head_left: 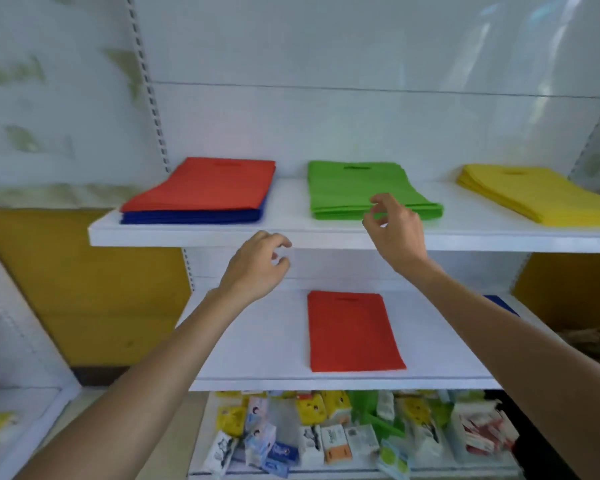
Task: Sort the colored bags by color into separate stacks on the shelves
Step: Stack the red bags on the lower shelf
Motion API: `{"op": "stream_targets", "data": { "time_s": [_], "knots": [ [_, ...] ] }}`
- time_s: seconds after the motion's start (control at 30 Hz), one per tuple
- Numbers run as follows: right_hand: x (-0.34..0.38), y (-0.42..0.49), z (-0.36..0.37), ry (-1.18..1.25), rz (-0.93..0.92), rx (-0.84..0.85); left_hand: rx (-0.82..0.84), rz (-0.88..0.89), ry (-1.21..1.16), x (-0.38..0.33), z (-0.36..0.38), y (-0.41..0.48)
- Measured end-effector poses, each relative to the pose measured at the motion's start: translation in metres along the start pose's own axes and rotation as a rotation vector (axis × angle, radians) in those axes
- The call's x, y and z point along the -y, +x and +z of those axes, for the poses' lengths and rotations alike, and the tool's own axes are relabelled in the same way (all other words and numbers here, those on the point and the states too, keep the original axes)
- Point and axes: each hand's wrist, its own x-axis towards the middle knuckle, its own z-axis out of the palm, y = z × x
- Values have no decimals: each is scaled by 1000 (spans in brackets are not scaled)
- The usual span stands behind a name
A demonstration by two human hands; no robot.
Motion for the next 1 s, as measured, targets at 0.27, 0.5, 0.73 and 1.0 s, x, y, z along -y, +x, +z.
{"op": "stream_targets", "data": {
  "time_s": [0.27,0.5,0.73,1.0],
  "knots": [
    [60,64,93,-7,-34,66,-149,-43,60,96,-98,60],
    [92,140,182,-53,32,177,-255,-277,50,210,-146,132],
    [87,165,254,-43,399,173,-134,-409,-28,267,-122,167],
    [89,157,255,-61,278,21,-300,-334,-118,266,-117,166]
  ]
}}
